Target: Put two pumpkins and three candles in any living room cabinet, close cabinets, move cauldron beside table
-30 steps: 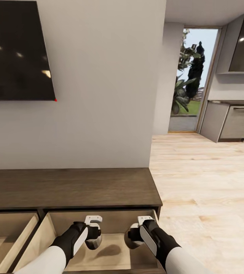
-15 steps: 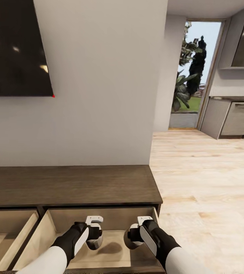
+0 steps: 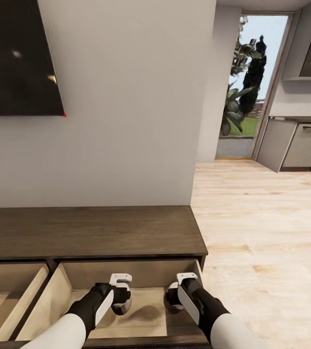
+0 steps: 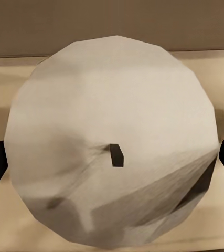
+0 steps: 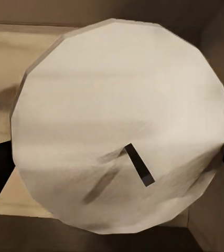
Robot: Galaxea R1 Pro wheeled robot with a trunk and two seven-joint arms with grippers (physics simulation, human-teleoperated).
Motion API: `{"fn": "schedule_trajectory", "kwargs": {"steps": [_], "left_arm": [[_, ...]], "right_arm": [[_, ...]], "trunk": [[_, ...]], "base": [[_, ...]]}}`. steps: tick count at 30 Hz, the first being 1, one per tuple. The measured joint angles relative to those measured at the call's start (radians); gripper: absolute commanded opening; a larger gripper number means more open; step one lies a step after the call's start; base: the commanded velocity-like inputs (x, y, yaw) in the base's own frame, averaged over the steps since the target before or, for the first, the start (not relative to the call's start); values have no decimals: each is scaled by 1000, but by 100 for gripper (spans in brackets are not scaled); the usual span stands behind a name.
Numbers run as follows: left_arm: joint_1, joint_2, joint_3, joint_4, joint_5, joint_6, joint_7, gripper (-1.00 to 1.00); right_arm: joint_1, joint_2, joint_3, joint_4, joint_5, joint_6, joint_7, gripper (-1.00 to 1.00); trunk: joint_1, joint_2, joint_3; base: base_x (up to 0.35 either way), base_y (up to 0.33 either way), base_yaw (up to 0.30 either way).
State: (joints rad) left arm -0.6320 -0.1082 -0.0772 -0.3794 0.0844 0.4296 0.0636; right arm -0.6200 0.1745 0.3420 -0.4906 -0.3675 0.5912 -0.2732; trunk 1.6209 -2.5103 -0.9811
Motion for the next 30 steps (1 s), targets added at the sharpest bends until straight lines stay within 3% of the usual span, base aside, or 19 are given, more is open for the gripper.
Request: {"fn": "schedule_trajectory", "kwargs": {"steps": [6, 9, 15, 20, 30], "left_arm": [[0, 0, 0, -2, 0, -1, 4, -100], [0, 0, 0, -2, 0, -1, 6, -100], [1, 0, 0, -6, -1, -1, 6, -100], [2, 0, 0, -8, -1, -6, 6, -100], [2, 0, 0, -9, 0, -20, 7, -100]], "right_arm": [[0, 0, 6, -36, -10, 40, -90, -100], [0, 0, 7, -40, -14, 48, -97, -100], [-1, 0, 9, -41, -94, 52, -97, -100], [-1, 0, 10, -41, -104, 53, -97, -100], [-1, 0, 10, -41, -107, 53, -96, -100]], "trunk": [[1, 0, -8], [2, -1, -19], [5, -2, -39], [5, -2, -39], [8, -4, -70]], "base": [[0, 0, 0], [0, 0, 0], [0, 0, 0], [0, 0, 0], [0, 0, 0]]}}
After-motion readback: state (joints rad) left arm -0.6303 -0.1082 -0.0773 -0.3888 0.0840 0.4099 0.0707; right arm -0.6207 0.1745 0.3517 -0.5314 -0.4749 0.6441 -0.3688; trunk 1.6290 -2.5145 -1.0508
